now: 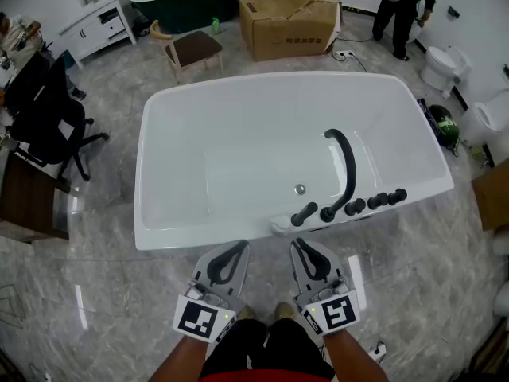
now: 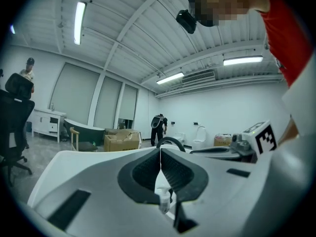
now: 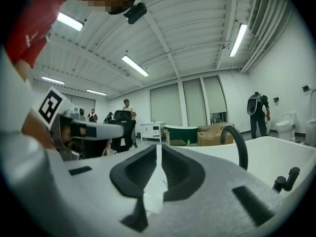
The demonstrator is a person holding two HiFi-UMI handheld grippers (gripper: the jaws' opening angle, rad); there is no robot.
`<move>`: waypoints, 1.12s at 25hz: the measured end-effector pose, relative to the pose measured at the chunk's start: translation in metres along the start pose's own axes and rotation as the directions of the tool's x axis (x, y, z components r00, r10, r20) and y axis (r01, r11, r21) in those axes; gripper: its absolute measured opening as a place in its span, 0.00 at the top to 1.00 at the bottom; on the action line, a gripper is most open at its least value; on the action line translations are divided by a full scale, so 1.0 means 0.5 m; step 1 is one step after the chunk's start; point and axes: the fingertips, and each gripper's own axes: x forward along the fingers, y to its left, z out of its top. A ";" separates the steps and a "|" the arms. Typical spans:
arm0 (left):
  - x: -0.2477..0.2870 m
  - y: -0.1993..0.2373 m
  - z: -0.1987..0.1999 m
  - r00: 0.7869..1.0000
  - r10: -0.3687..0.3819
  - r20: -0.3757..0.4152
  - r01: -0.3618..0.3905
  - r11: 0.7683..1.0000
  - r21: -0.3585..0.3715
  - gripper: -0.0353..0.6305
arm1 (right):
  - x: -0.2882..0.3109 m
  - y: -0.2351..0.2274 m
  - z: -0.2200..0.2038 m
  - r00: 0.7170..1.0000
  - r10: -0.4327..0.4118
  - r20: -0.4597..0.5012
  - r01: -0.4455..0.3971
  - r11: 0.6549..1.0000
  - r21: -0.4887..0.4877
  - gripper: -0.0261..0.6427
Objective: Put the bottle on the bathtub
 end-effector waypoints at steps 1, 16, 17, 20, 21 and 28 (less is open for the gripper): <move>-0.007 -0.010 0.009 1.000 -0.004 0.003 0.004 1.000 0.001 0.93 | -0.012 0.005 0.025 1.000 0.004 0.018 -0.004 1.000 0.004 0.92; -0.128 -0.159 0.146 0.995 0.014 0.103 -0.017 0.999 0.029 0.93 | -0.189 0.097 0.205 0.989 0.093 0.111 -0.099 0.994 0.053 0.95; -0.134 -0.170 0.146 0.995 0.012 0.103 -0.015 0.999 0.028 0.93 | -0.199 0.098 0.204 0.989 0.095 0.110 -0.102 0.993 0.062 0.95; -0.147 -0.190 0.145 0.994 0.013 0.105 -0.015 1.000 0.025 0.93 | -0.218 0.095 0.205 0.990 0.095 0.107 -0.104 0.992 0.074 0.95; -0.150 -0.193 0.147 0.994 0.014 0.108 -0.017 1.000 0.025 0.93 | -0.222 0.092 0.207 0.990 0.093 0.107 -0.101 0.992 0.072 0.95; -0.145 -0.216 0.152 0.993 0.008 0.117 -0.012 0.999 0.035 0.93 | -0.244 0.067 0.212 0.993 0.069 0.099 -0.075 0.995 0.060 0.95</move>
